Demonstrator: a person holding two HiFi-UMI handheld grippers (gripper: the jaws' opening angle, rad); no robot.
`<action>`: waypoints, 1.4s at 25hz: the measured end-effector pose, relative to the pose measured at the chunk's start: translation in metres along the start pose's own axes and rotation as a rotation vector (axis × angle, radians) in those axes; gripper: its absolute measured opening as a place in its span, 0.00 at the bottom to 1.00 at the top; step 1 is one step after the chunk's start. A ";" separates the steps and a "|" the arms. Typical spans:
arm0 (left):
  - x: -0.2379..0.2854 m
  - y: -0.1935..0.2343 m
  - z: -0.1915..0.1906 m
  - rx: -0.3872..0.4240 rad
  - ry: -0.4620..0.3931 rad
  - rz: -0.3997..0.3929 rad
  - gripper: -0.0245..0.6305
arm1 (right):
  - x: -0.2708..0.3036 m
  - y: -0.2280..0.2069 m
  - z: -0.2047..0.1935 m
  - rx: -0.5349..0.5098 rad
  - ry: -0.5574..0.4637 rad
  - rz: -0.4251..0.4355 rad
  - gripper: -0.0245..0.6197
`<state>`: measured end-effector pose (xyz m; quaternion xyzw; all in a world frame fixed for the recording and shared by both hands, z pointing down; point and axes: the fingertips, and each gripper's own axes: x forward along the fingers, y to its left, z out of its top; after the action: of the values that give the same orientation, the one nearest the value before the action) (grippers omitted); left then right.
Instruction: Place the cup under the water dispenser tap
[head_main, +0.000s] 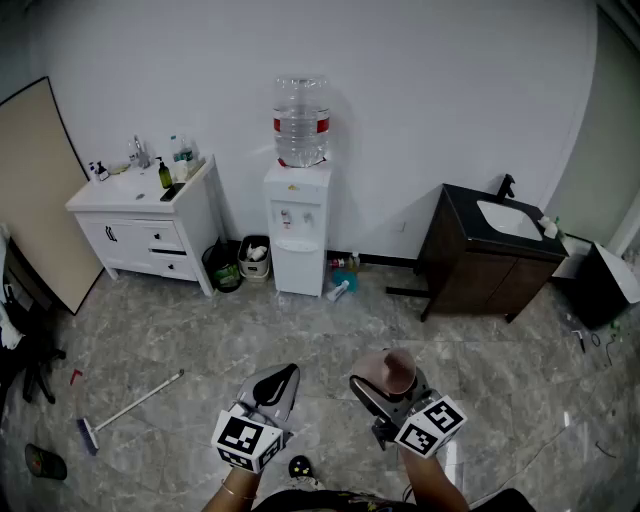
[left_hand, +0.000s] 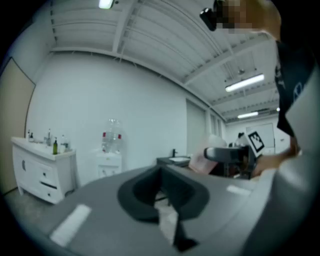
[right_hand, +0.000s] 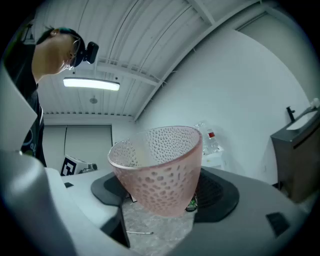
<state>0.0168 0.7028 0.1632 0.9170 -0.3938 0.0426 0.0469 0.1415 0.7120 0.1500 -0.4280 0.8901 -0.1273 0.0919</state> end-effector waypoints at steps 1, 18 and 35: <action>0.015 0.018 0.012 0.010 -0.010 0.000 0.03 | 0.025 -0.006 0.010 -0.017 -0.015 0.020 0.59; 0.316 0.330 0.013 -0.092 0.011 0.127 0.03 | 0.396 -0.296 -0.025 -0.152 0.131 0.068 0.59; 0.555 0.631 -0.186 -0.135 0.214 0.152 0.03 | 0.736 -0.539 -0.266 -0.149 0.326 -0.213 0.59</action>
<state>-0.0687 -0.1065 0.4443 0.8695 -0.4567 0.1171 0.1470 0.0134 -0.1504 0.5274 -0.4991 0.8498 -0.1376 -0.0991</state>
